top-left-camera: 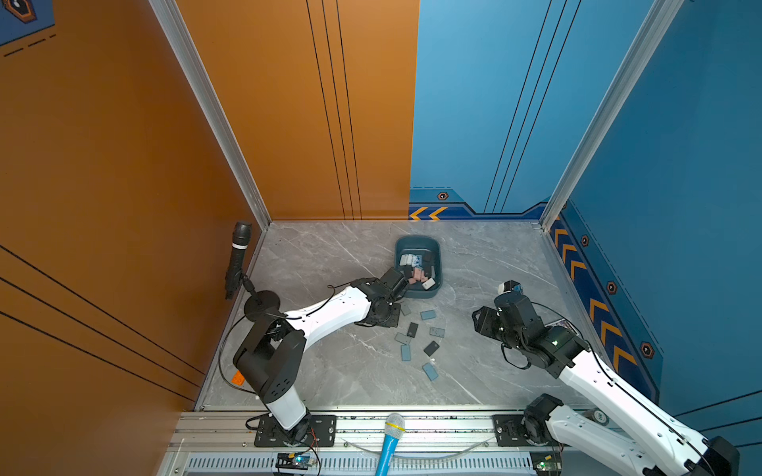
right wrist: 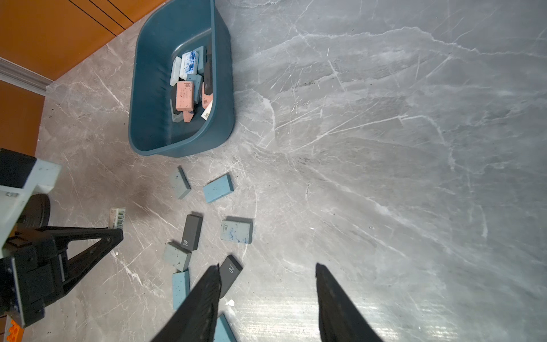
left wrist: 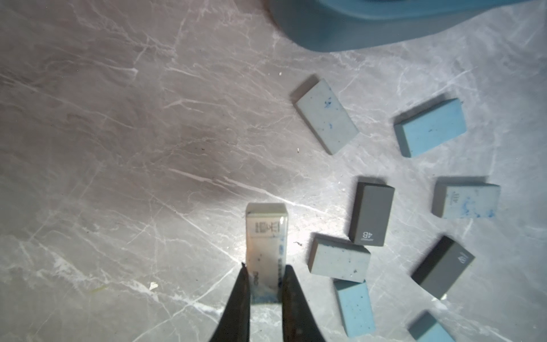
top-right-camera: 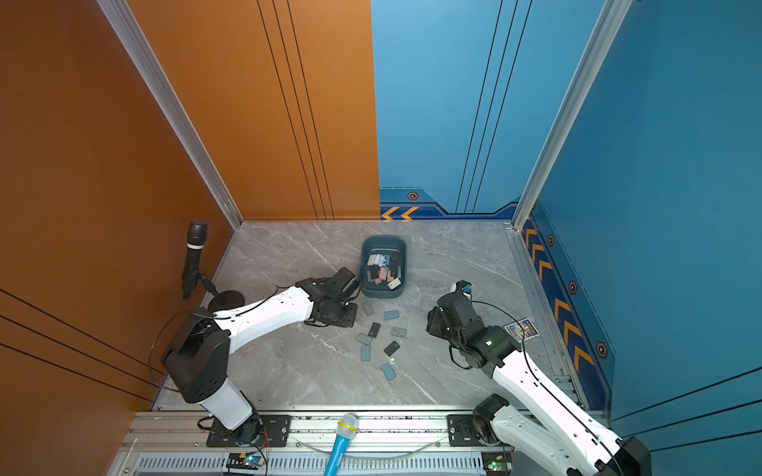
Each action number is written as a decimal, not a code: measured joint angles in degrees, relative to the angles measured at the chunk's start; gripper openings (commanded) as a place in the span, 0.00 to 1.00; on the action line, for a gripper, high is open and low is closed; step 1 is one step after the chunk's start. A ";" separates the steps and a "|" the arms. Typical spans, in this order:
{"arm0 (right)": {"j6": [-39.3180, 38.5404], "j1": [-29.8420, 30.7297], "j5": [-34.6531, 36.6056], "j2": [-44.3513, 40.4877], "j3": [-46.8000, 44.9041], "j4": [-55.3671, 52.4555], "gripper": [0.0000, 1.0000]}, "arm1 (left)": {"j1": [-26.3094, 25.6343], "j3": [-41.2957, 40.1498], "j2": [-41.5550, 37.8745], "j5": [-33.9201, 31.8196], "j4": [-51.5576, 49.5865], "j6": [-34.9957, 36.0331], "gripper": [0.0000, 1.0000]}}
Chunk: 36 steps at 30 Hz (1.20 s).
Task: Put the eraser in the storage box
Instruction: Place the eraser in the storage box.
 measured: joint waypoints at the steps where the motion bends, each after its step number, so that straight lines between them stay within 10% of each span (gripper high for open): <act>1: 0.00 0.09 0.00 0.00 0.00 0.00 0.53 | 0.00 0.00 -0.61 0.00 -0.07 -0.15 0.01; 19: -0.02 0.76 -0.04 -2.25 0.00 0.28 0.53 | -0.26 9.57 -4.70 -4.48 -4.11 0.72 0.04; 36: -1.14 -2.62 -0.70 -2.21 -0.04 2.16 0.54 | 2.58 44.57 27.54 0.15 -4.81 5.86 0.05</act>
